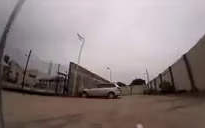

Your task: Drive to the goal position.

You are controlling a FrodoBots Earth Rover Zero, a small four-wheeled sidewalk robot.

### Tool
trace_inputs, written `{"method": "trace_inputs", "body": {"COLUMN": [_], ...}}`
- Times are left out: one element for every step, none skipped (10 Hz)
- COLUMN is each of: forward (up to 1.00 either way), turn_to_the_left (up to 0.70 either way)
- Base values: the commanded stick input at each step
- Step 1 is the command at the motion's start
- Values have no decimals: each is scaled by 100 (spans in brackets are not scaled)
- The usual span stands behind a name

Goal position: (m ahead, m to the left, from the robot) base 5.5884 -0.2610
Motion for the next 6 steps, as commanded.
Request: {"method": "trace_inputs", "body": {"forward": [98,98,98,98,98,98], "turn_to_the_left": [-29,-29,-29,-29,-29,-29]}}
